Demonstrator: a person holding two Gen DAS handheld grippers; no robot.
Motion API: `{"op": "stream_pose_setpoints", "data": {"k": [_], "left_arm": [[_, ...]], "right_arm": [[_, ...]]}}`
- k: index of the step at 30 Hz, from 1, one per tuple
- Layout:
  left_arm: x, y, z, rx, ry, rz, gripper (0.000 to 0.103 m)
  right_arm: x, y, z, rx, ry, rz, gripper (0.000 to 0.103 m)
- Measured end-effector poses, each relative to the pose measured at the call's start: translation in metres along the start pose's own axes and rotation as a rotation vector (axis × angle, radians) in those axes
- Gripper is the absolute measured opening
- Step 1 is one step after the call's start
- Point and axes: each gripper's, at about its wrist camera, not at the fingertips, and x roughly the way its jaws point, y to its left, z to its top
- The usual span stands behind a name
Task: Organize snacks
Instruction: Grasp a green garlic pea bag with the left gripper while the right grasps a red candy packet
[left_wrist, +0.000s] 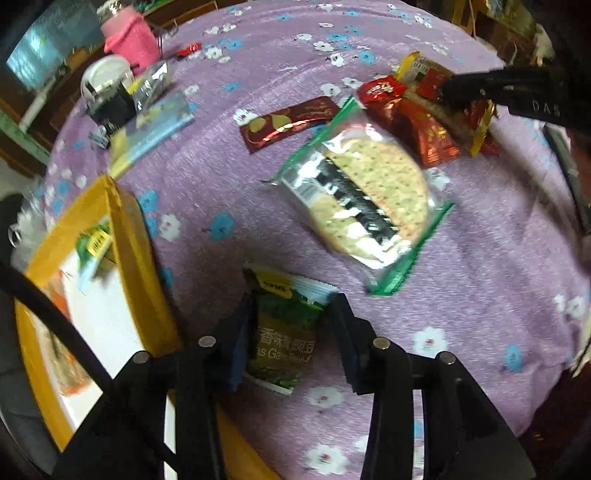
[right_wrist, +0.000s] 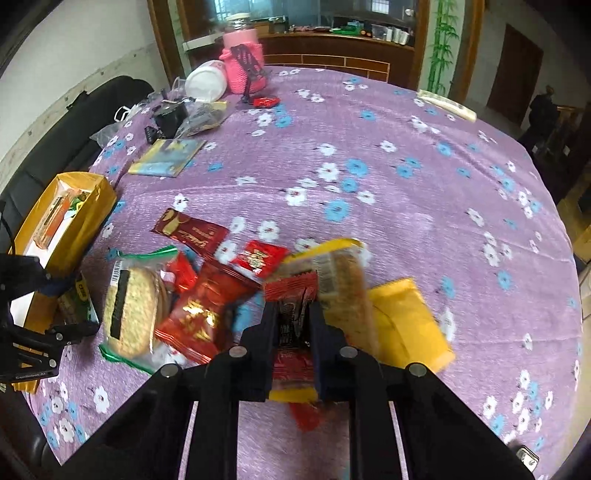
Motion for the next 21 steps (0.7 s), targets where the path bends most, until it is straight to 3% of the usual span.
{"op": "stream_pose_setpoints", "data": {"k": [3, 5, 7, 12, 15, 16, 21], "left_arm": [[-0.007, -0.003, -0.003, -0.031, -0.012, -0.081, 0.032], [-0.01, -0.004, -0.007, -0.065, -0.014, -0.152, 0.031], [-0.011, -0.01, -0.011, -0.081, -0.014, -0.17, 0.031], [-0.014, -0.015, -0.019, -0.05, -0.014, -0.099, 0.034], [-0.021, -0.015, -0.024, -0.005, -0.026, -0.068, 0.055], [-0.023, -0.015, -0.028, 0.011, -0.034, -0.064, 0.063], [-0.018, -0.021, -0.038, 0.073, -0.024, 0.01, 0.064]], "right_arm": [[0.0, -0.005, -0.002, 0.032, 0.01, 0.046, 0.014], [-0.002, -0.006, -0.003, 0.033, 0.01, 0.051, 0.015], [-0.002, -0.003, -0.004, 0.03, 0.011, 0.055, 0.017], [-0.004, 0.004, -0.008, 0.002, 0.005, 0.029, 0.034], [-0.009, 0.011, -0.014, -0.03, -0.021, -0.005, 0.055], [-0.011, 0.015, -0.016, -0.045, -0.033, -0.014, 0.057], [-0.006, 0.032, -0.028, -0.153, -0.042, -0.108, 0.056]]}}
